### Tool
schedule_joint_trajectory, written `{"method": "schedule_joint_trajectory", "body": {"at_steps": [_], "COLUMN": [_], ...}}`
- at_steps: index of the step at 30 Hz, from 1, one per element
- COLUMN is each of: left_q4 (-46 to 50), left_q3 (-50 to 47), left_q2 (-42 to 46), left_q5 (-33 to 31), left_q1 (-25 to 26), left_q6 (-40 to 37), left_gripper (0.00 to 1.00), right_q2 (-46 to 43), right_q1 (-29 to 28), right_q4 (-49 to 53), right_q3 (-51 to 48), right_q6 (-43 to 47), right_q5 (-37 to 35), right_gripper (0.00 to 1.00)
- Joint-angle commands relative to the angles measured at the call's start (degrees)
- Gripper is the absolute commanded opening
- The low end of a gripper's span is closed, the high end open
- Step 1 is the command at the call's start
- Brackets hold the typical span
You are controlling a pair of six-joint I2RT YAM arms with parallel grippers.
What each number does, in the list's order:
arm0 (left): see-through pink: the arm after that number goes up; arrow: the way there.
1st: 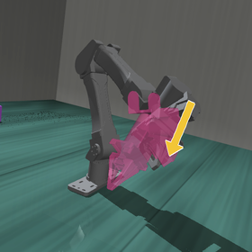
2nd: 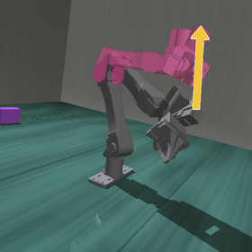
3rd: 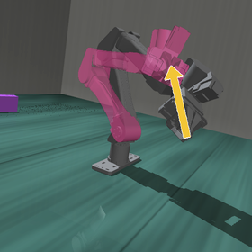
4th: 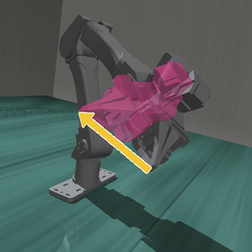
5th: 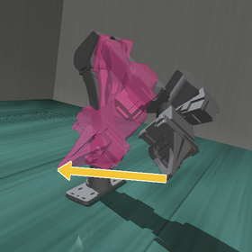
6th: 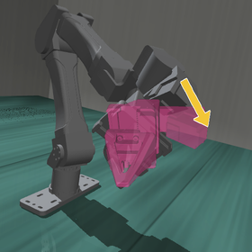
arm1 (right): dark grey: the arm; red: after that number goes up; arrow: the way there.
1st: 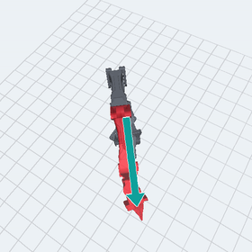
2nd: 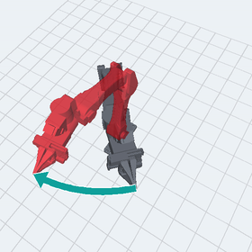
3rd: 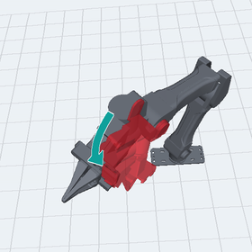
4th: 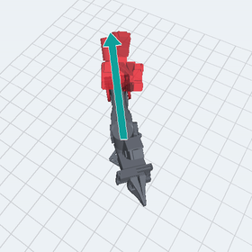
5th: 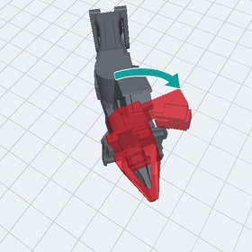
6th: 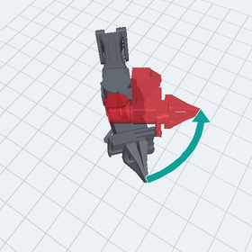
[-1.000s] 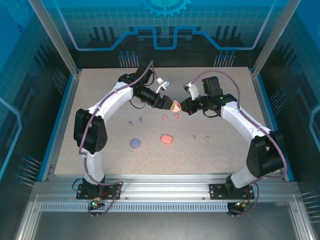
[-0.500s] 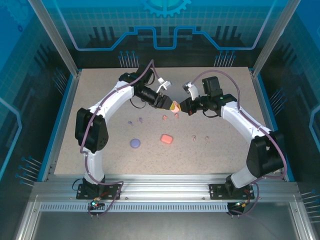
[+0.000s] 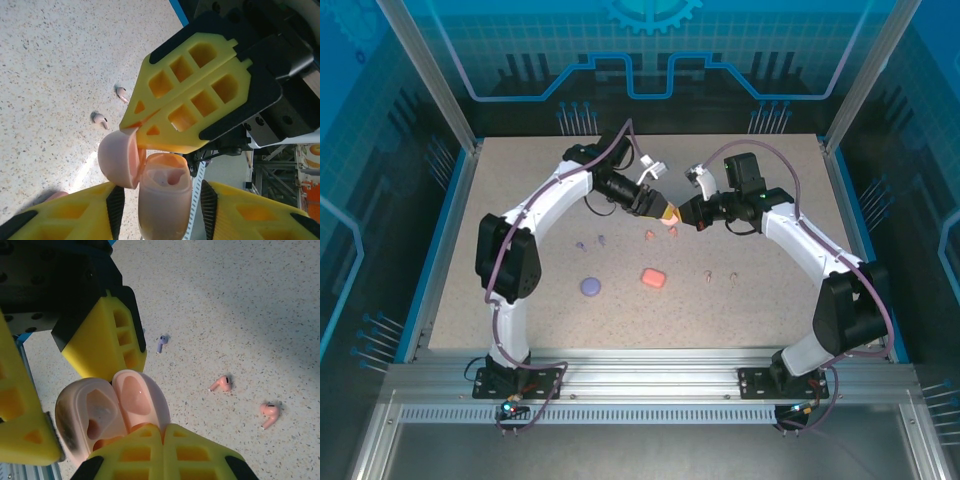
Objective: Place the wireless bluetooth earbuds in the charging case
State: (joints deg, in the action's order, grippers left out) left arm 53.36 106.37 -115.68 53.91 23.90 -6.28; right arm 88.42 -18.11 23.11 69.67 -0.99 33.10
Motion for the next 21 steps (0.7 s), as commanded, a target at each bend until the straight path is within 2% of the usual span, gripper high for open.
{"method": "schedule_joint_trajectory", "body": {"at_steps": [1,13,16,20,21], "left_q4": [1.4,1.5,1.5,1.4,1.4], "left_q3": [1.7,1.7,1.7,1.7,1.7], "left_q2": [-1.1,-1.5,-1.5,-1.5,-1.5], "left_q5": [2.1,2.0,2.1,2.3,2.2], "left_q1": [0.5,0.5,0.5,0.5,0.5], "left_q6": [-1.2,-1.7,-1.7,-1.6,-1.7], "left_gripper": [0.44,0.31,0.23,0.04,0.0], "right_q2": [-0.1,0.4,0.5,0.7,0.6], "right_q1": [-0.7,-0.7,-0.7,-0.7,-0.7], "right_q4": [0.4,0.3,0.3,0.1,0.0], "right_q3": [1.6,1.8,1.8,2.2,2.5], "right_q6": [0.3,0.3,0.3,-1.0,-2.2], "right_q5": [1.5,1.3,1.2,0.1,-1.0], "right_gripper": [0.0,0.0,0.0,0.0,0.04]}}
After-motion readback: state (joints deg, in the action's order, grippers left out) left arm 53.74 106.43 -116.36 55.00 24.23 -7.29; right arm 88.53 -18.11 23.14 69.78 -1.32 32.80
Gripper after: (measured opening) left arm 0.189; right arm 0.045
